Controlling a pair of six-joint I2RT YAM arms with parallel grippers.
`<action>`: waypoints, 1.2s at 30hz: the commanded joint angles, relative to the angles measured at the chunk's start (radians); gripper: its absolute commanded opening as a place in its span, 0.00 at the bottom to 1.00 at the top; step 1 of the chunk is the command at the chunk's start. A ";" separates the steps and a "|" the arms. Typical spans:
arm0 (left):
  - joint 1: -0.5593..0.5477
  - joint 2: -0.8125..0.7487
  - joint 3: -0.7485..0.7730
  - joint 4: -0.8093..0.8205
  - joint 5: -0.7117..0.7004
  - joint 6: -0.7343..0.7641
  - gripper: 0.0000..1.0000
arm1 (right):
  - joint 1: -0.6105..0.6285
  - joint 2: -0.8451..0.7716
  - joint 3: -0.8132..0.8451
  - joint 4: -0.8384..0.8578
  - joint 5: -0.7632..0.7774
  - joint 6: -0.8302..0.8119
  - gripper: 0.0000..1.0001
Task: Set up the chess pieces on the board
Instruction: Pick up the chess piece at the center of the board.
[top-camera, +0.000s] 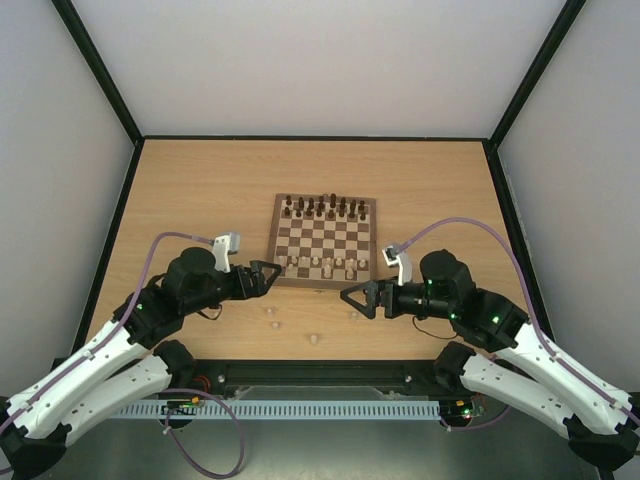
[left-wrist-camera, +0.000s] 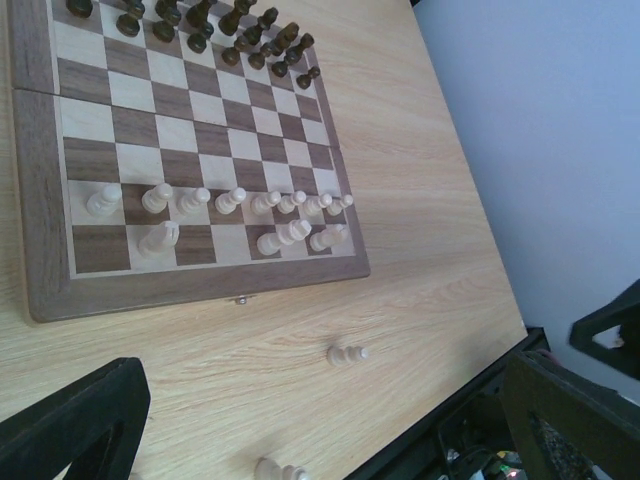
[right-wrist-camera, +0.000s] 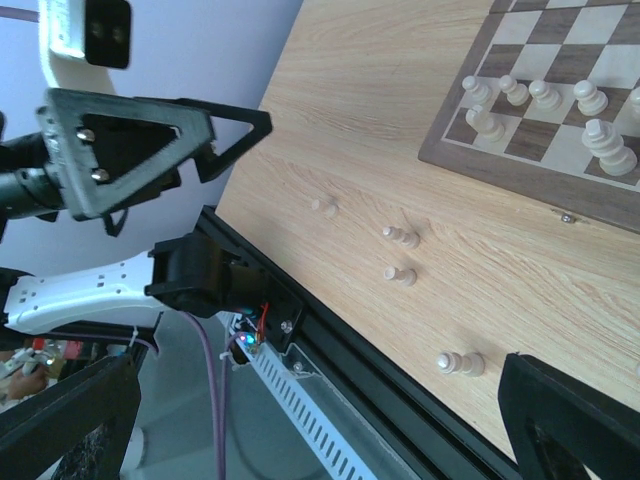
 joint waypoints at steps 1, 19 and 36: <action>-0.007 0.010 0.059 -0.013 -0.020 -0.046 0.99 | -0.003 -0.005 -0.047 0.052 -0.029 -0.009 0.99; -0.292 0.164 0.201 -0.125 -0.430 -0.252 0.99 | -0.004 0.017 -0.153 0.199 -0.191 -0.032 0.99; -0.476 0.303 0.277 -0.109 -0.601 -0.356 0.99 | -0.003 0.030 -0.213 0.283 -0.250 -0.010 0.99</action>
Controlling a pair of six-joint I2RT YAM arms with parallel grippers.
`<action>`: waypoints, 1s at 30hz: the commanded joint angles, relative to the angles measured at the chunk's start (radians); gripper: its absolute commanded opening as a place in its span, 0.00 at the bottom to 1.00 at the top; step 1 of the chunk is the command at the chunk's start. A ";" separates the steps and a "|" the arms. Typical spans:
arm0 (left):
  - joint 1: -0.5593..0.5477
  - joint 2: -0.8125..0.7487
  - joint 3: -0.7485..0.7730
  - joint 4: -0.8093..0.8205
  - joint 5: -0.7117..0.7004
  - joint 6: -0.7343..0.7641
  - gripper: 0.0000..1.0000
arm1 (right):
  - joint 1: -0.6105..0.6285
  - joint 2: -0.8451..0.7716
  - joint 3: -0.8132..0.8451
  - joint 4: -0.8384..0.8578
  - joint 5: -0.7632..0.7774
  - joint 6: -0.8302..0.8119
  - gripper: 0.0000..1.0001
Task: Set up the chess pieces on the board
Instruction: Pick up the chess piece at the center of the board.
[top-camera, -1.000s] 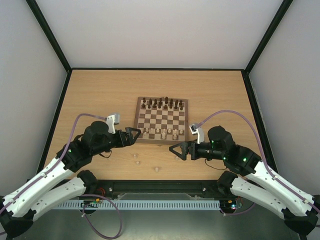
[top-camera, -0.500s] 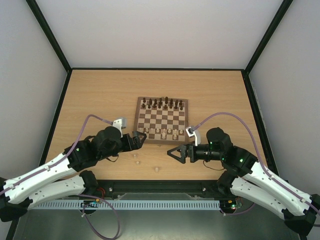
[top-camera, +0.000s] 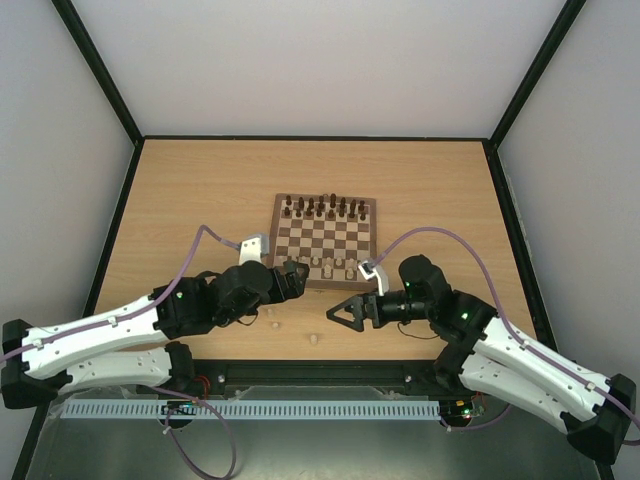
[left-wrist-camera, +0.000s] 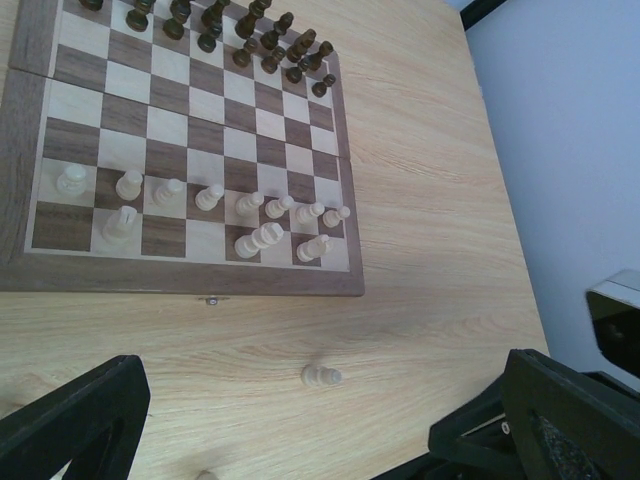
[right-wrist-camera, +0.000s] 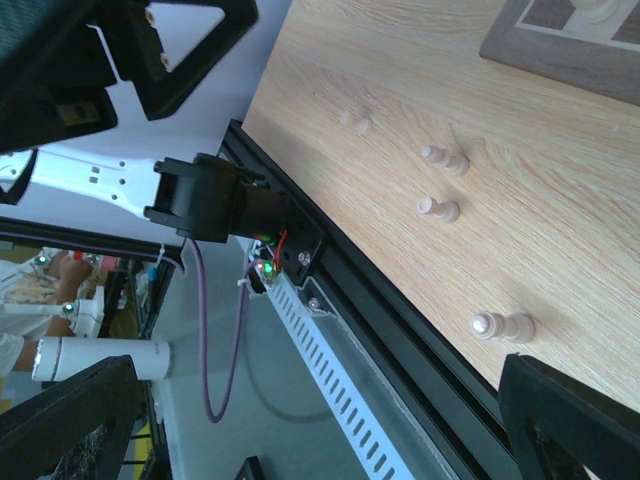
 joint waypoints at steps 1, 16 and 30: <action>-0.038 0.040 0.063 -0.036 -0.087 -0.049 0.99 | -0.003 -0.062 -0.008 0.031 -0.018 0.010 0.99; -0.097 0.083 0.091 -0.105 -0.146 -0.091 0.99 | -0.004 -0.013 -0.024 0.076 -0.035 0.006 0.99; -0.089 -0.018 0.136 -0.325 -0.117 -0.052 0.99 | -0.002 0.132 0.152 -0.146 0.206 -0.075 0.98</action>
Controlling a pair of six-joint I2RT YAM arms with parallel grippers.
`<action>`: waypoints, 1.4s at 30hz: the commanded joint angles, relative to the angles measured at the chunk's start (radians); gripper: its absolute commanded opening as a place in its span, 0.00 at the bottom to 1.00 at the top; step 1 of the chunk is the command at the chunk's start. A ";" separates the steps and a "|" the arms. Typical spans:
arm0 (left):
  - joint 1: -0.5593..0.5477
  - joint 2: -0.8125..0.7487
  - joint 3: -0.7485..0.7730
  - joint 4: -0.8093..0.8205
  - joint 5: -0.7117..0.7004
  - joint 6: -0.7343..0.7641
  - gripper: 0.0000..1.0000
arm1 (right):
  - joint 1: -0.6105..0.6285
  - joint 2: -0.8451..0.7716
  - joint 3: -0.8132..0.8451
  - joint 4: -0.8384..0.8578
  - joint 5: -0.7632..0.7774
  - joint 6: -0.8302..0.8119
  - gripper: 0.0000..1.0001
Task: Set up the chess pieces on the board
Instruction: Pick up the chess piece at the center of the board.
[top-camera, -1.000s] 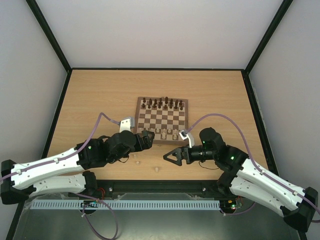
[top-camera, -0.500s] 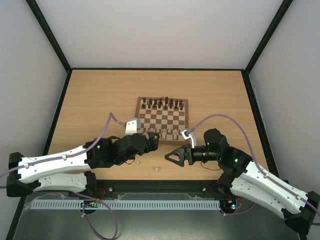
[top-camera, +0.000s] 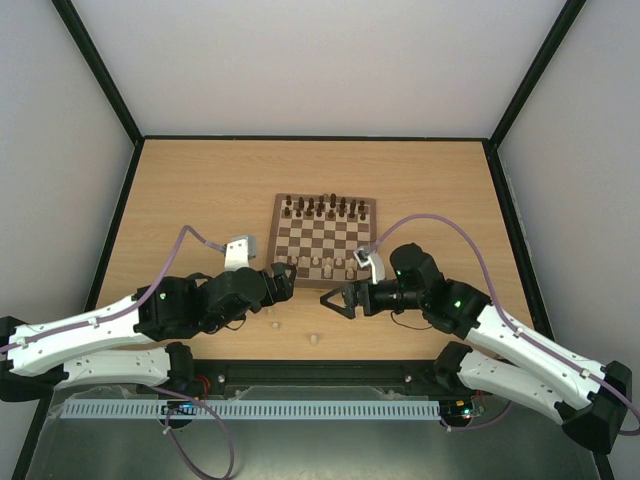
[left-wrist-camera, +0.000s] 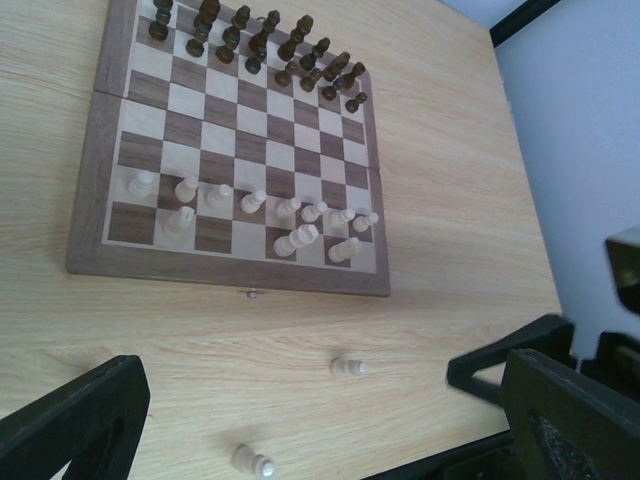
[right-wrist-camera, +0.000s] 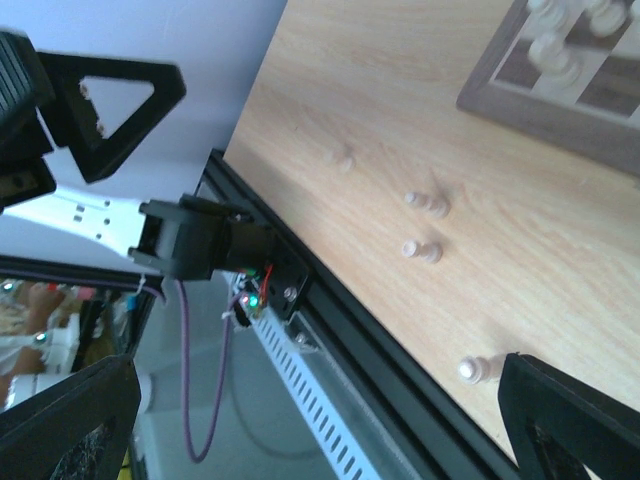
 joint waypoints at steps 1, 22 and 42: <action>0.001 -0.002 0.019 -0.104 0.017 0.044 0.99 | -0.003 0.052 0.066 -0.162 0.156 -0.066 0.99; 0.082 -0.292 -0.280 0.040 0.046 0.236 0.99 | 0.370 0.668 0.341 -0.426 0.675 -0.003 0.64; 0.080 -0.419 -0.303 0.066 0.116 0.290 0.99 | 0.481 0.924 0.472 -0.496 0.626 0.086 0.35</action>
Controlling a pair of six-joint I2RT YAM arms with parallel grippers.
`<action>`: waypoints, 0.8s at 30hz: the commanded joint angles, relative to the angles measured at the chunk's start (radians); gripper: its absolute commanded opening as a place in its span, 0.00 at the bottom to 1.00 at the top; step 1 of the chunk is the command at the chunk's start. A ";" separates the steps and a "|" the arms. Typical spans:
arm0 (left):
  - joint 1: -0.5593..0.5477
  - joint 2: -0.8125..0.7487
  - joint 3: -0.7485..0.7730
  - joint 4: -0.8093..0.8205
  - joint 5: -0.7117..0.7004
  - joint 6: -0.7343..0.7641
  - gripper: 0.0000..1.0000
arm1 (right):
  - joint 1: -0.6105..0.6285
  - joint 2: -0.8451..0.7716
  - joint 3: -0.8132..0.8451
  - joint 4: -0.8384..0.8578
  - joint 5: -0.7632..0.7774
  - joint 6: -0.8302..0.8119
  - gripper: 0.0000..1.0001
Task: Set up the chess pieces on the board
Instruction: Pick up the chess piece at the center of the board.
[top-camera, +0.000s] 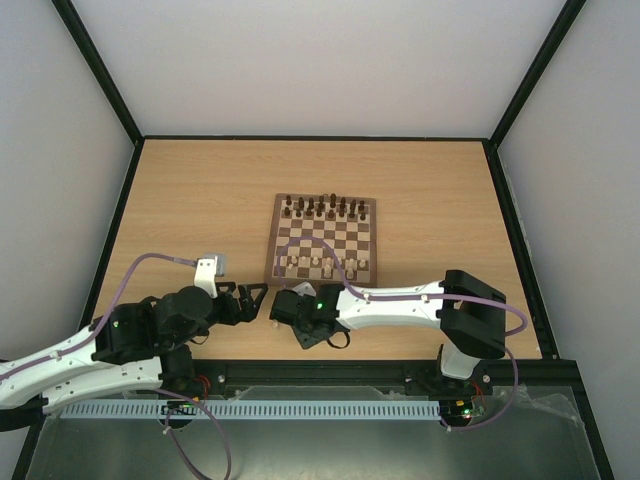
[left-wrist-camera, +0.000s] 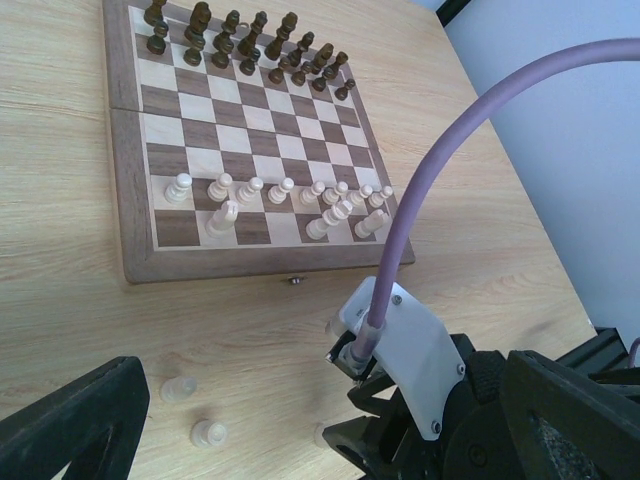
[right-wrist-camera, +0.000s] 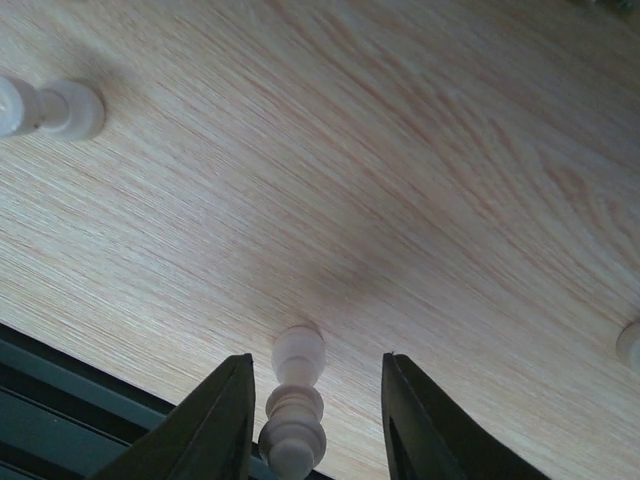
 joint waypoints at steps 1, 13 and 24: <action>0.004 -0.003 -0.010 0.020 0.011 0.023 0.99 | 0.016 0.020 0.015 -0.073 -0.006 0.039 0.34; 0.005 0.006 -0.008 0.017 0.001 0.018 0.99 | 0.018 -0.036 0.018 -0.091 0.005 0.041 0.09; 0.005 0.020 0.000 0.007 -0.004 0.015 0.99 | -0.181 -0.042 0.225 -0.203 0.118 -0.135 0.10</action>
